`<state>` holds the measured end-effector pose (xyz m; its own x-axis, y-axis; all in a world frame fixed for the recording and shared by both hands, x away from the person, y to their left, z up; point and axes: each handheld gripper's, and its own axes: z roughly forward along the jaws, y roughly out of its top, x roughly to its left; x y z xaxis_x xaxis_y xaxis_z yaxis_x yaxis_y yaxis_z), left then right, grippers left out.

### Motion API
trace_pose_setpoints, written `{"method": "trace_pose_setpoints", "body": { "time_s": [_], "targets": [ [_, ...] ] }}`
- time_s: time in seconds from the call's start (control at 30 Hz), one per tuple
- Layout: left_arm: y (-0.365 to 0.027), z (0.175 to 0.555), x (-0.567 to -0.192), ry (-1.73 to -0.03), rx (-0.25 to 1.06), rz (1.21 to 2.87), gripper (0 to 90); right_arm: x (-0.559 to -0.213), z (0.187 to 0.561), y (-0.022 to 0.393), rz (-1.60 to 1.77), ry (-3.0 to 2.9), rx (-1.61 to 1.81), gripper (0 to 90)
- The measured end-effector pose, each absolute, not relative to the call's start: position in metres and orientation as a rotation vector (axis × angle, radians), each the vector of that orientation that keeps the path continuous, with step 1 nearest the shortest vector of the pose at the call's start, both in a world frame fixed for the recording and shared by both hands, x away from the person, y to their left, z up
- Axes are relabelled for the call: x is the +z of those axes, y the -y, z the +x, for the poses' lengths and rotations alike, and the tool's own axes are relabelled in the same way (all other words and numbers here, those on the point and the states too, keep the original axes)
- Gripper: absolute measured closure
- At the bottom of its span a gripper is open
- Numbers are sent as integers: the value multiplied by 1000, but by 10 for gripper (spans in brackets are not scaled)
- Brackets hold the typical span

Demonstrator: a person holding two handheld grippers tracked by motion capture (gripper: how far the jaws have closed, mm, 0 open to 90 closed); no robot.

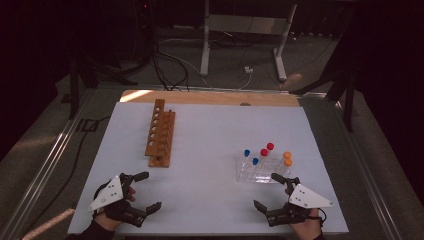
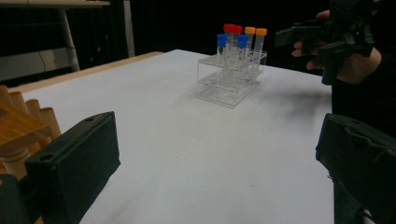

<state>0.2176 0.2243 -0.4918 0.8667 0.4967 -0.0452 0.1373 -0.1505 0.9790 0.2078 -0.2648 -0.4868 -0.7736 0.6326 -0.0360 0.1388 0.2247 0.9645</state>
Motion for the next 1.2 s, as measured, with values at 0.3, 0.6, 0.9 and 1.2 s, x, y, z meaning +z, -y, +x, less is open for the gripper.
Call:
{"method": "trace_pose_setpoints", "body": {
  "time_s": [0.3,0.6,0.9,1.2],
  "targets": [
    [-226,218,-490,-498,339,1707,5,-485,206,262,687,-2076,1566,0],
    [-225,217,-489,-508,331,1692,5,-476,205,262,756,-2059,1573,0],
    [-225,216,-488,-511,329,1684,5,-444,203,255,823,-2011,1562,0],
    [-225,216,-487,-506,325,1681,5,-424,214,246,909,-1960,1485,0]
  ]
}}
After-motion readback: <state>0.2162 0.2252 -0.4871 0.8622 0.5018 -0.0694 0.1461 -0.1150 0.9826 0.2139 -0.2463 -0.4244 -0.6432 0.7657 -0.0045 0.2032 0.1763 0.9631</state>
